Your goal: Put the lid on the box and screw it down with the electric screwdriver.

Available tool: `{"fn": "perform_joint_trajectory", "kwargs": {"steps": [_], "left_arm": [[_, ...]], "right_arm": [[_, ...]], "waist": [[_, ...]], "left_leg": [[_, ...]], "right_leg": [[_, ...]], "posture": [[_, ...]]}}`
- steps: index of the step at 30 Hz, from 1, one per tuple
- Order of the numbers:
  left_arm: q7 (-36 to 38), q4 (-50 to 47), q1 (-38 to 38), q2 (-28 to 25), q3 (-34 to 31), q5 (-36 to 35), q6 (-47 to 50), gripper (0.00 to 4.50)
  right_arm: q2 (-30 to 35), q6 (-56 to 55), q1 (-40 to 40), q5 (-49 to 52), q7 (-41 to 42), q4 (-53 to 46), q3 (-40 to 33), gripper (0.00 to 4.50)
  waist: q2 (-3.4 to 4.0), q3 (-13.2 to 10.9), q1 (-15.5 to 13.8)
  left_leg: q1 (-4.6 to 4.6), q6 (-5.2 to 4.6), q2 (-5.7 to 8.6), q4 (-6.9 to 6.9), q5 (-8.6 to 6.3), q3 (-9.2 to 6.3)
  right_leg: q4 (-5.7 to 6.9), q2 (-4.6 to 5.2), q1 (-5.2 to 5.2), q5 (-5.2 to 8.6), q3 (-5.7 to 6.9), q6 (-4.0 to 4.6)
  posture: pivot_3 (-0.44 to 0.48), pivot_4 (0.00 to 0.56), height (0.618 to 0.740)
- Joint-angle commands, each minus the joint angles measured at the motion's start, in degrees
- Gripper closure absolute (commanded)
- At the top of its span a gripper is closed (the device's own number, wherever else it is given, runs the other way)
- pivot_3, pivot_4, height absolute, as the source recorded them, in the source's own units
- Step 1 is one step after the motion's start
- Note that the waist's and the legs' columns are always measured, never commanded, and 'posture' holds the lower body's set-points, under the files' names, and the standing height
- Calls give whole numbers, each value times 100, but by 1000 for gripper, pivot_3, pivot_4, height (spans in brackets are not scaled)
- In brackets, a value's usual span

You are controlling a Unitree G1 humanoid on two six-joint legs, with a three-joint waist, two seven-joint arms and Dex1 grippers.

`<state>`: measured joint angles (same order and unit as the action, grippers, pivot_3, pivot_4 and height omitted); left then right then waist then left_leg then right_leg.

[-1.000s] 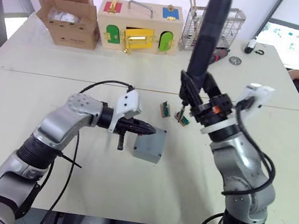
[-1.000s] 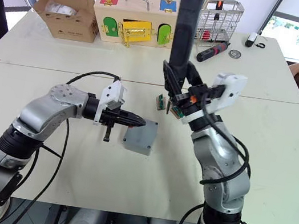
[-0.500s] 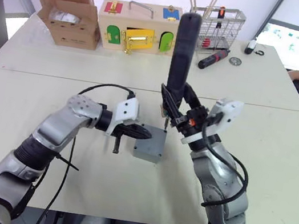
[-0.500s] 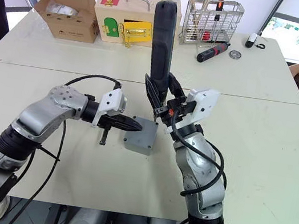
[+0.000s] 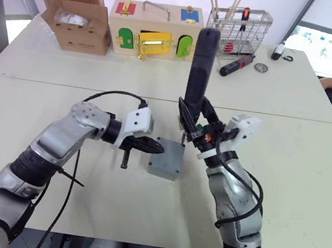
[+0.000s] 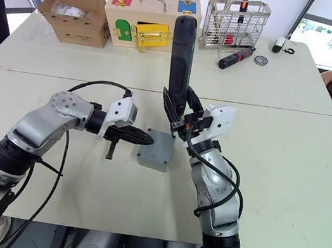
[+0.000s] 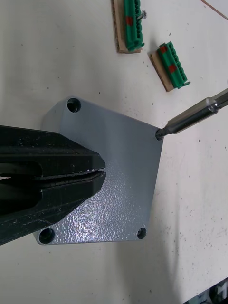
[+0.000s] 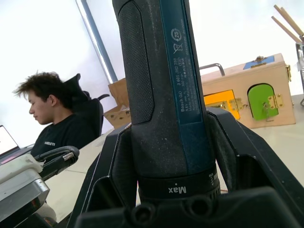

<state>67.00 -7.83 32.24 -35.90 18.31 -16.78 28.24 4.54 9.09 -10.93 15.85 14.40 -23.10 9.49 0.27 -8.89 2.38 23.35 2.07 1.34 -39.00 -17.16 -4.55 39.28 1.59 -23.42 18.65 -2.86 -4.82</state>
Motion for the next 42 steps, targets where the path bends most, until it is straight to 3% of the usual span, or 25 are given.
{"fn": "perform_joint_trajectory", "kwargs": {"steps": [1, 33, 42], "left_arm": [[18, -24, -11, -71, -9, 65, 56, 4500], [21, 82, 36, 19, 61, 146, -53, 4500], [56, 79, 6, -12, 66, 176, -96, 4500]], "right_arm": [[-60, -227, -100, 17, 64, -227, -54, 2513], [-226, -676, 88, -356, 91, 225, 6, 2513], [-110, -866, 576, -627, 93, 125, 216, 2513]], "waist": [[0, 0, 0], [-1, 1, -5], [-5, 5, -5]], "left_leg": [[0, 0, 0, 0, 0, 0], [-2, 2, 0, -1, 1, -1], [-7, 2, 0, -1, 1, -1]], "right_leg": [[0, 0, 0, 0, 0, 0], [1, 0, 4, 0, 1, 0], [1, 0, 8, 0, 1, 0]], "posture": [[0, 150, 740], [0, 150, 740], [0, 150, 740]]}}
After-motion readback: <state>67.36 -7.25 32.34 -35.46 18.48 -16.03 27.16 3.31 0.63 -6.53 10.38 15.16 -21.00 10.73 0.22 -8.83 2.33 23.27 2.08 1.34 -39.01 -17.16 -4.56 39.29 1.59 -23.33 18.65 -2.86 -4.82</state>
